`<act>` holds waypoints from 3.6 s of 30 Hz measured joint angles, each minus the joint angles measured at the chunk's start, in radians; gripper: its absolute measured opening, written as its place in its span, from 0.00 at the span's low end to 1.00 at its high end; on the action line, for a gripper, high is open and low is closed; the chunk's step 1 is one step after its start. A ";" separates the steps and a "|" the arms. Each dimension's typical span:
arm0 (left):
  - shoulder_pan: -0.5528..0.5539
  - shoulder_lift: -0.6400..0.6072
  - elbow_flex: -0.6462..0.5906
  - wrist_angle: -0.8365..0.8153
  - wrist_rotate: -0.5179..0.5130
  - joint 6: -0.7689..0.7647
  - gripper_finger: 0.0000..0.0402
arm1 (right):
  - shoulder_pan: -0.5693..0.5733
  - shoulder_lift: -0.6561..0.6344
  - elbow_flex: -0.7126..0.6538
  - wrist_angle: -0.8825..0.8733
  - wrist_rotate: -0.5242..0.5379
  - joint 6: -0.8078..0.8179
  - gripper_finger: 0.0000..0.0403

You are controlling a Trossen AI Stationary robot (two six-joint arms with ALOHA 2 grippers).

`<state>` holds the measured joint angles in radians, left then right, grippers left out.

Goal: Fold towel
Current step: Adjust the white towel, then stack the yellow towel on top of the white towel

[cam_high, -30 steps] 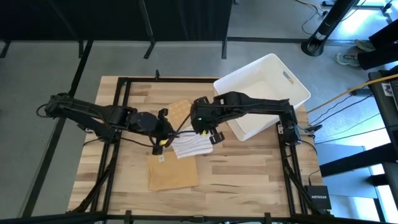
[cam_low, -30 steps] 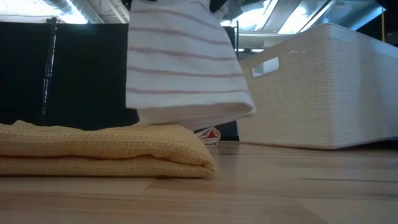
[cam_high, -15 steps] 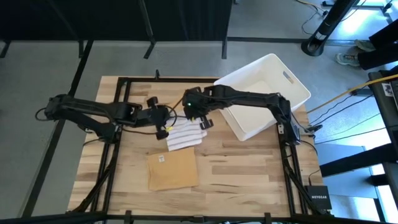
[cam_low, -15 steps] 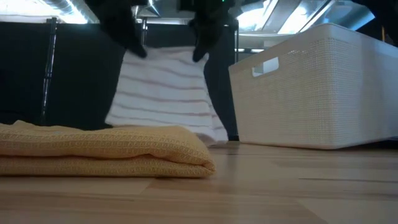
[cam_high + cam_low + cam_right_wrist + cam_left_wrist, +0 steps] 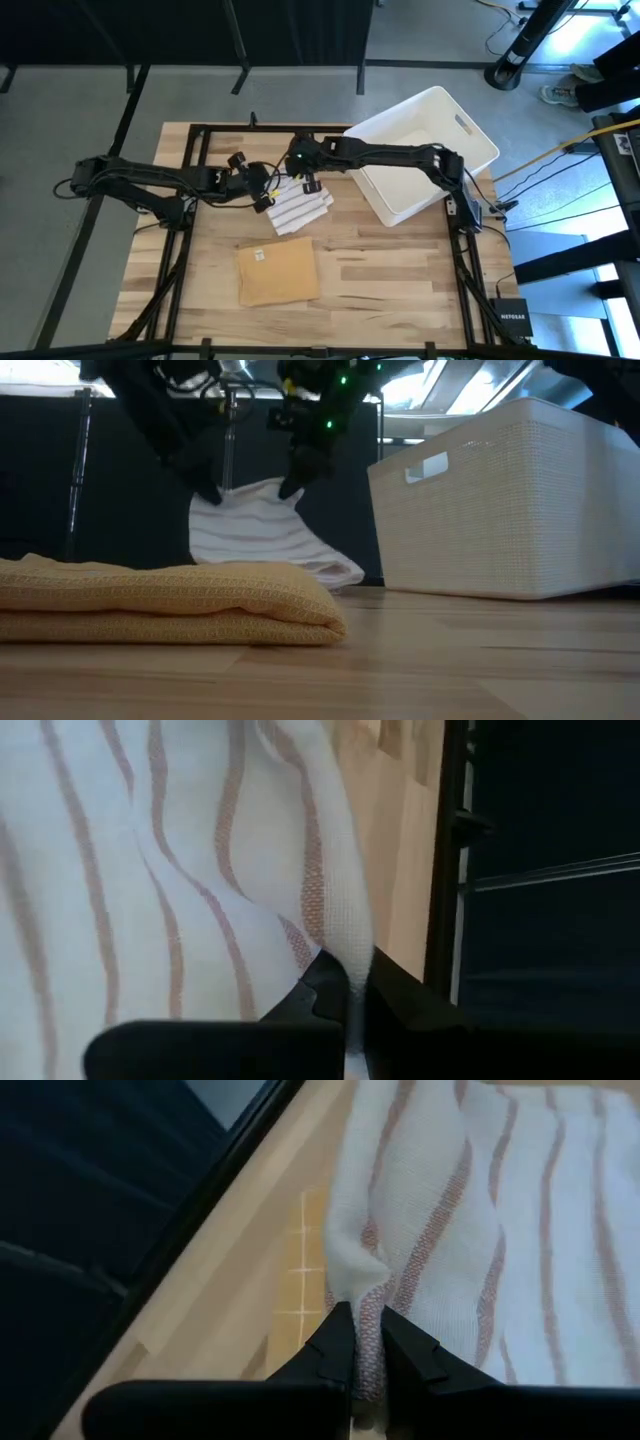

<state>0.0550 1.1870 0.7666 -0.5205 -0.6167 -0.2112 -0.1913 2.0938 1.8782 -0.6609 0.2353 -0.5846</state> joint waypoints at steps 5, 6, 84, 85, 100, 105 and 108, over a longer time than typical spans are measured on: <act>0.046 0.000 -0.086 0.113 0.000 0.004 0.04 | -0.014 0.045 -0.031 0.095 0.023 0.004 0.05; 0.054 0.000 -0.097 0.120 0.000 0.004 0.04 | -0.014 0.059 -0.031 0.111 0.031 0.005 0.06; -0.824 0.306 -0.120 0.160 0.361 -0.501 0.49 | 0.635 -0.062 -0.835 0.912 0.102 1.985 0.50; -0.827 0.314 -0.120 0.167 0.356 -0.502 0.49 | 0.631 -0.053 -0.830 0.917 0.094 1.990 0.50; -0.835 0.335 -0.121 0.227 0.343 -0.469 0.49 | 0.584 0.009 -0.783 1.006 0.086 1.916 0.50; -0.835 0.335 -0.122 0.225 0.337 -0.460 0.49 | 0.586 0.041 -0.782 1.080 0.059 1.857 0.49; -0.835 0.335 -0.122 0.225 0.336 -0.461 0.49 | 0.587 0.040 -0.783 1.082 0.049 1.806 0.38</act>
<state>-0.7795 1.5223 0.6449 -0.2951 -0.2808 -0.6724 0.3954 2.1338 1.0954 0.4215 0.2841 1.2212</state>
